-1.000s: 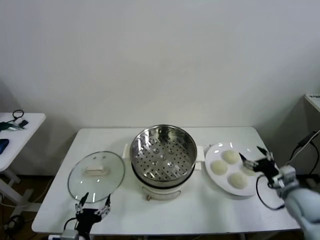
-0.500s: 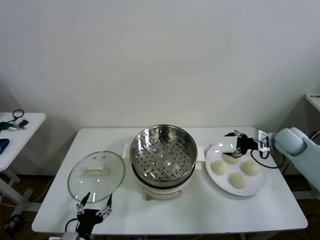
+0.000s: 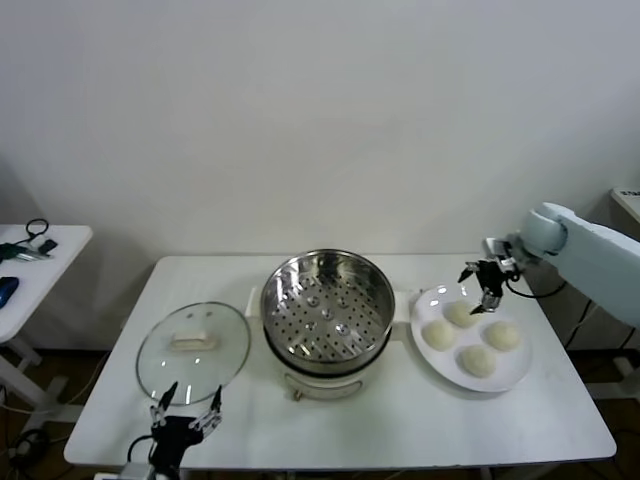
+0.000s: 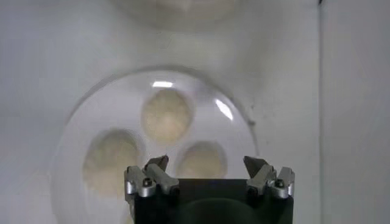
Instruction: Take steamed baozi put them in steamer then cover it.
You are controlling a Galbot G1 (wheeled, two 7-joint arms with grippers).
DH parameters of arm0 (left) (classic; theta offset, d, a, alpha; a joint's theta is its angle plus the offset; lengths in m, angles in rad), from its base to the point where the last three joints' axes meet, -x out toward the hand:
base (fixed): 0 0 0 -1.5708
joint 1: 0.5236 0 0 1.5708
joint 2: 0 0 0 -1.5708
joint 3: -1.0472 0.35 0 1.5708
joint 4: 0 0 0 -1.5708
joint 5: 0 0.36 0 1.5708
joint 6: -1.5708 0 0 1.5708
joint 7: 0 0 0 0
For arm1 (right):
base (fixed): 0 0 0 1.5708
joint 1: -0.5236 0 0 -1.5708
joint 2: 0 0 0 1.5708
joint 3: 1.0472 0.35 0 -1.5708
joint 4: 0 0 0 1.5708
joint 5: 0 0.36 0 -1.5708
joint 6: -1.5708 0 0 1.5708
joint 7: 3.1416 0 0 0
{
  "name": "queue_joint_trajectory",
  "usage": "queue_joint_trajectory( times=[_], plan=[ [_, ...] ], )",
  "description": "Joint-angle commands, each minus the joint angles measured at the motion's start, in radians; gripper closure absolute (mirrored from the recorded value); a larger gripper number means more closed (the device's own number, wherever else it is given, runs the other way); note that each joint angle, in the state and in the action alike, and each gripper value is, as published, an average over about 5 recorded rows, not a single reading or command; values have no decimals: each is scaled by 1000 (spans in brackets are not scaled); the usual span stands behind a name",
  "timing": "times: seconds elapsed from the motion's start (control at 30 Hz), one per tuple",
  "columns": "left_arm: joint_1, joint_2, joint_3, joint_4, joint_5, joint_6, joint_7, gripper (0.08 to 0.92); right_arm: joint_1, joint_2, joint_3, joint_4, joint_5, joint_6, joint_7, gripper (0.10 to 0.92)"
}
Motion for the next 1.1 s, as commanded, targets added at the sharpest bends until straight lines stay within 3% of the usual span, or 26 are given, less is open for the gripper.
queue_joint_trajectory(
  times=[0.03, 0.23, 0.53, 0.73, 0.9, 1.1],
  plan=[
    [1, -5, 0, 8, 2, -7, -1, 177, -70, 104, 6, -189, -56, 6, -2, 203],
    [2, -6, 1, 13, 8, -18, -1, 177, -145, 145, 135, -274, -81, 22, 50, 203],
    [16, -7, 0, 11, 10, -37, -3, 177, -194, 160, 192, -278, -110, 14, 86, 203],
    [22, -10, -1, 5, 11, -41, -5, 177, -195, 160, 204, -273, -120, 11, 91, 257],
    [22, -12, 0, 1, 12, -43, -7, 177, -166, 142, 175, -231, -90, 7, 81, 331],
    [28, -15, 2, -7, 14, -45, -8, 177, 1, 82, 21, -84, -6, 20, 57, 346]
  ],
)
